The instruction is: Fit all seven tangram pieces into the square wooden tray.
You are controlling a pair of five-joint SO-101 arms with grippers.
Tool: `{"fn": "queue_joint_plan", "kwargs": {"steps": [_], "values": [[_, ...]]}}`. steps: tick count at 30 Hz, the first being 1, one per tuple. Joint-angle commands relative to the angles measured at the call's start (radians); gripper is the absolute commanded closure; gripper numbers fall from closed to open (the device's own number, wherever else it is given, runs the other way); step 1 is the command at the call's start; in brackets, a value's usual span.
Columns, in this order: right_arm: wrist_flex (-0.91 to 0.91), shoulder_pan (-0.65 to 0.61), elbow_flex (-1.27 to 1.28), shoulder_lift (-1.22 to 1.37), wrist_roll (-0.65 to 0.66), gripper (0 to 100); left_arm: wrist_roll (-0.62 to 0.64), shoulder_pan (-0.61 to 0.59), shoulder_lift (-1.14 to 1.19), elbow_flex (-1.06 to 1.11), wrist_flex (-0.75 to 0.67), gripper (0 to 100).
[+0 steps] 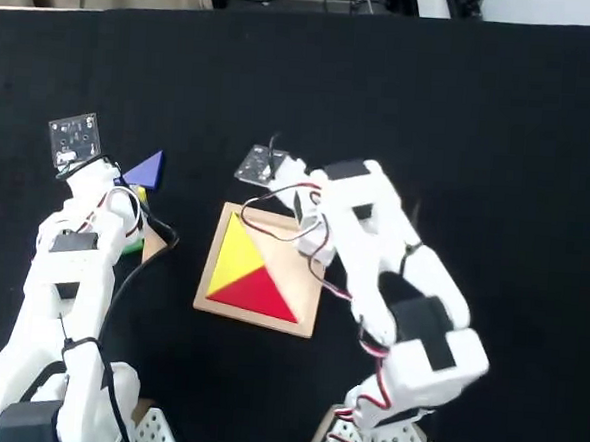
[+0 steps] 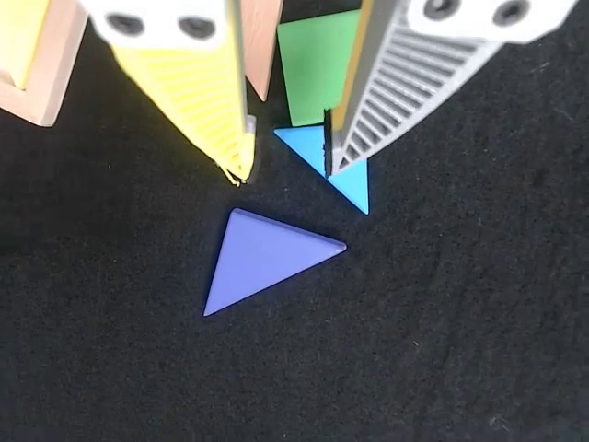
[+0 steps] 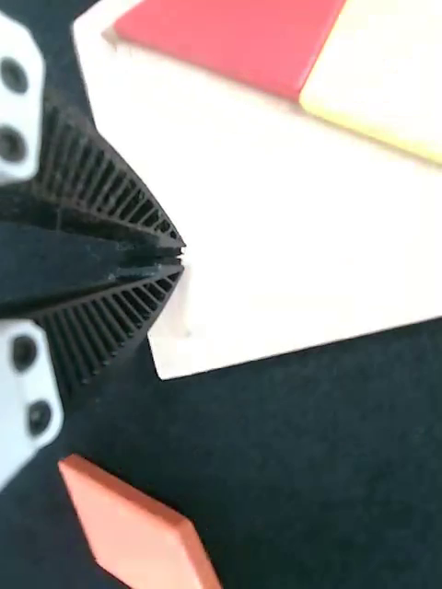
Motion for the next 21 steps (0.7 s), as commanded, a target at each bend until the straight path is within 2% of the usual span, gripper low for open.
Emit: {"fn": "queue_joint_plan", "kwargs": {"steps": [1, 10, 21], "values": [[-0.005, -0.021, -0.125, 0.077, -0.020, 98.7, -0.005, -0.012, -0.018, 0.002, -0.018, 85], [-0.005, -0.023, -0.332, 0.262, -0.015, 98.7, -0.005, -0.008, -0.018, 0.002, -0.018, 85], [0.034, -0.058, -0.404, 0.272, -0.014, 98.7, -0.005, -0.007, -0.018, 0.002, -0.020, 85]]}}
